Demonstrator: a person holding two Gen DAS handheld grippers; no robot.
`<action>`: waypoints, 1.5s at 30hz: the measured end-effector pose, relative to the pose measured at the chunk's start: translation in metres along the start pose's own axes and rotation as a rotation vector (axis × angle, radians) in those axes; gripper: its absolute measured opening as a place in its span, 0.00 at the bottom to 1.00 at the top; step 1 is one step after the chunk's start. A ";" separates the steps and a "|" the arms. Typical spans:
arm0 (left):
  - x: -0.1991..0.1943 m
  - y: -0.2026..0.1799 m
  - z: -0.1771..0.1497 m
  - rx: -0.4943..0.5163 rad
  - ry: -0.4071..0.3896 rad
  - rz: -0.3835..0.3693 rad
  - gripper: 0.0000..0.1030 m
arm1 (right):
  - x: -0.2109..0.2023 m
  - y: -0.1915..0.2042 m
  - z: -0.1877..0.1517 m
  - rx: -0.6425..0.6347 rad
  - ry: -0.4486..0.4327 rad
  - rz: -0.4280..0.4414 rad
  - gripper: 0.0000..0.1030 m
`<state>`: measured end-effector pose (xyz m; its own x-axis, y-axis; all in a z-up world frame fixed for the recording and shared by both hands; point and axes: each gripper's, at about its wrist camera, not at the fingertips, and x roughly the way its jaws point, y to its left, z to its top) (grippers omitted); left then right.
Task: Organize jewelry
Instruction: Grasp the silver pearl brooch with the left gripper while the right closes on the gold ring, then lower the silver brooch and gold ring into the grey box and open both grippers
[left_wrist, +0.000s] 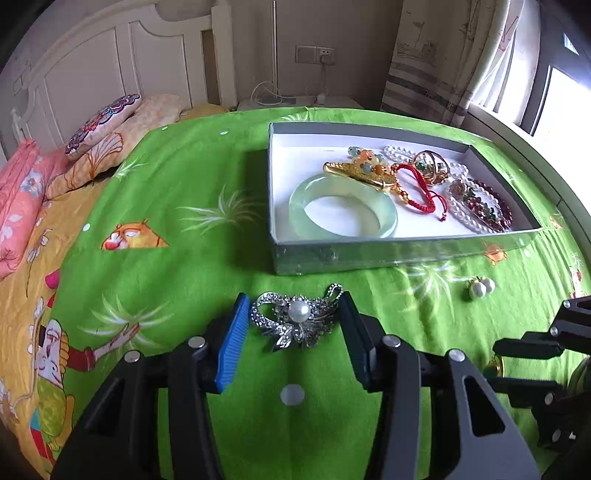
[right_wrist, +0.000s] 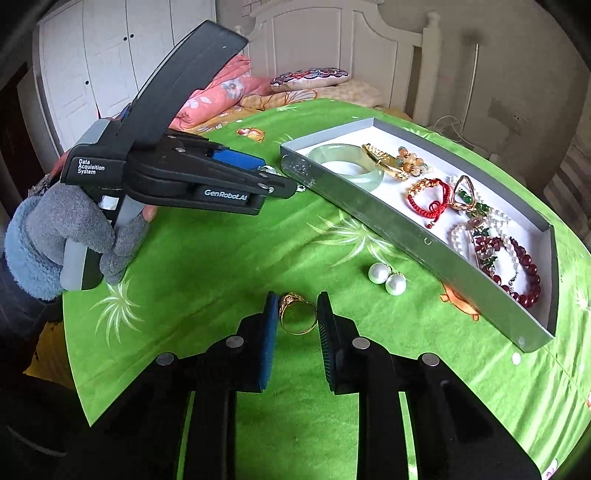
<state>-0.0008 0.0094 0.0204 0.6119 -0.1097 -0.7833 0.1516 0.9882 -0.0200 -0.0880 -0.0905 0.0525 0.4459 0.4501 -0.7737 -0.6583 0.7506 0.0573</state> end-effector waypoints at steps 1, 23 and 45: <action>-0.004 -0.001 -0.005 -0.003 -0.002 -0.005 0.46 | -0.002 -0.001 -0.002 0.008 -0.005 0.001 0.21; -0.040 -0.016 -0.048 0.058 -0.005 -0.010 0.71 | -0.023 0.002 -0.025 0.000 -0.008 0.021 0.21; -0.035 -0.039 -0.042 0.153 -0.017 0.014 0.41 | -0.028 -0.009 -0.025 0.049 -0.032 0.011 0.21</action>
<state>-0.0606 -0.0204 0.0226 0.6274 -0.0993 -0.7724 0.2592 0.9619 0.0869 -0.1102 -0.1219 0.0579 0.4584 0.4730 -0.7525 -0.6333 0.7678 0.0969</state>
